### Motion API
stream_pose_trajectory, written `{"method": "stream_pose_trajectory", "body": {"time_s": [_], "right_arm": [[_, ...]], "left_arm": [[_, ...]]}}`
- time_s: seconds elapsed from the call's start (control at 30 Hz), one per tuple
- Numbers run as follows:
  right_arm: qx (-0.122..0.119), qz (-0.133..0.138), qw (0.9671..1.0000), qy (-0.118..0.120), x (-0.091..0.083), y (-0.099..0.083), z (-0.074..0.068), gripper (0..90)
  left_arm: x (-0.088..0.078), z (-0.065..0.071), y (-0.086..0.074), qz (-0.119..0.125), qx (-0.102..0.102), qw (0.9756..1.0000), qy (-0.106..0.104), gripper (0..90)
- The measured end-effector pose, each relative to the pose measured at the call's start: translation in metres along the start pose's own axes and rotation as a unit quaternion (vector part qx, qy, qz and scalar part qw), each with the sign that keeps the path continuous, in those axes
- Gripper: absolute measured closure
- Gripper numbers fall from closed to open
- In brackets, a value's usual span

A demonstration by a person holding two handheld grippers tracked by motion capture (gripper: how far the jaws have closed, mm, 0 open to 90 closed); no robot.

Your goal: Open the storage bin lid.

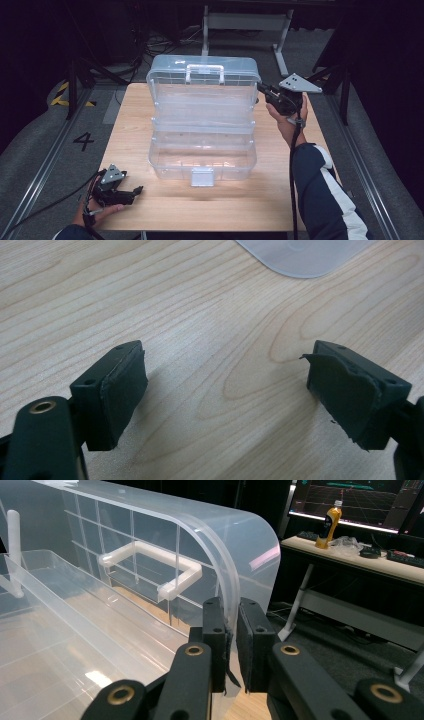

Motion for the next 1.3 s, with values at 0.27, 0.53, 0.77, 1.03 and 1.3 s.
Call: {"method": "stream_pose_trajectory", "body": {"time_s": [0.27, 0.53, 0.77, 1.03, 1.3], "right_arm": [[0.001, -0.007, 1.0, 0.004, 0.003, 0.001, 0.003, 83.7], [0.001, -0.012, 0.9999, 0.005, 0.006, 0.002, 0.005, 83.5], [0.005, -0.017, 0.9998, 0.006, 0.01, 0.003, 0.008, 83.4], [0.012, -0.021, 0.9996, 0.011, 0.015, 0.003, 0.012, 83.2], [0.02, -0.024, 0.9994, 0.014, 0.02, 0.004, 0.015, 83.2]], "left_arm": [[0.0, 0.0, 0.0, 0.0, 0.0, 1.0, 0.0, 16.6], [0.0, 0.0, 0.0, 0.0, 0.0, 1.0, 0.0, 16.6], [0.0, 0.0, 0.0, 0.0, 0.0, 1.0, 0.0, 16.6], [0.0, 0.0, 0.0, 0.0, -0.001, 1.0, 0.0, 16.6], [0.0, 0.0, 0.0, 0.0, -0.001, 1.0, -0.001, 16.6]]}}
Point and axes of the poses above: each handheld gripper's, and its own axes: x roughly forward along the jaws, y roughly out of its top, z roughly to its right, the point moved 6 cm from there along x, roughly forward along the jaws, and after that the axes turned 6 degrees about -x, right-handed, at the moved point
